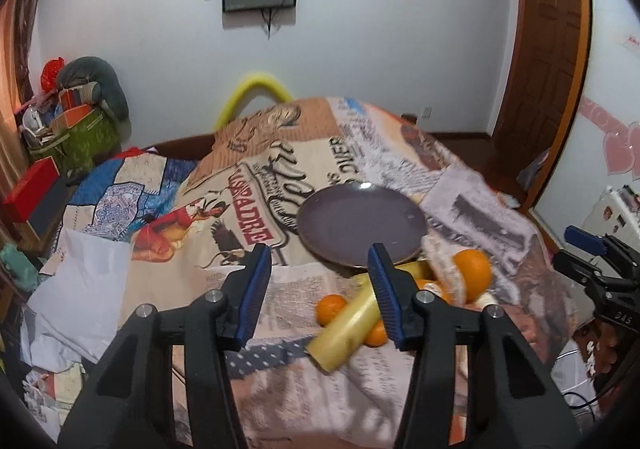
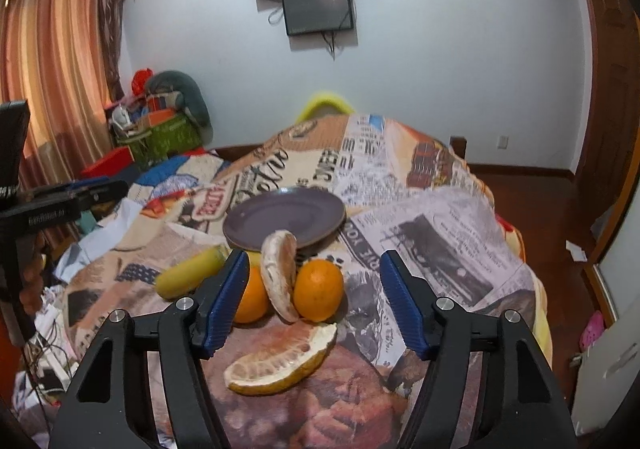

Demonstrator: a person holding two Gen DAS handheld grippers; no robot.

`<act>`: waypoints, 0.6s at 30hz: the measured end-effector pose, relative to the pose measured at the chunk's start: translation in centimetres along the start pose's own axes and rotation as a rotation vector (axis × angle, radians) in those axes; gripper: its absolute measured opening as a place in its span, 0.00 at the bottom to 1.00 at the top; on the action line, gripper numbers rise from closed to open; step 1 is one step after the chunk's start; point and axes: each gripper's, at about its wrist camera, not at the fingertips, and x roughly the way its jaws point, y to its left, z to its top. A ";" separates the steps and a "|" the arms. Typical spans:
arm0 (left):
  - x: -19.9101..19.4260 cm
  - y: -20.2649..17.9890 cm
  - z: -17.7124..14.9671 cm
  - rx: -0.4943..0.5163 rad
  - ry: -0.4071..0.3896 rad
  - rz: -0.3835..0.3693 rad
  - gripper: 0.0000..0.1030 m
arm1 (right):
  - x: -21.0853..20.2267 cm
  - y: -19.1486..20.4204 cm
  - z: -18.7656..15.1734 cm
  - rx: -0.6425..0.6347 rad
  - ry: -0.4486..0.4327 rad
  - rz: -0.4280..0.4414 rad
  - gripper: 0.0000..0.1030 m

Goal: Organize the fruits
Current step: 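Grasp the yellow cylindrical fruit with the left tool while the right tool grasps an orange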

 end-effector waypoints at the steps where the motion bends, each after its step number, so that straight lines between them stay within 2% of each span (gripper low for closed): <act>1: 0.8 0.4 0.2 0.007 0.015 0.004 0.49 | 0.4 0.0 0.0 -0.001 0.009 -0.002 0.61; 7: 4.7 1.4 0.4 0.037 0.085 -0.037 0.49 | 3.2 -0.8 -0.4 -0.002 0.077 -0.001 0.61; 18: 9.6 -1.4 -3.2 0.073 0.233 -0.157 0.49 | 7.8 -1.3 -1.6 0.015 0.194 0.043 0.61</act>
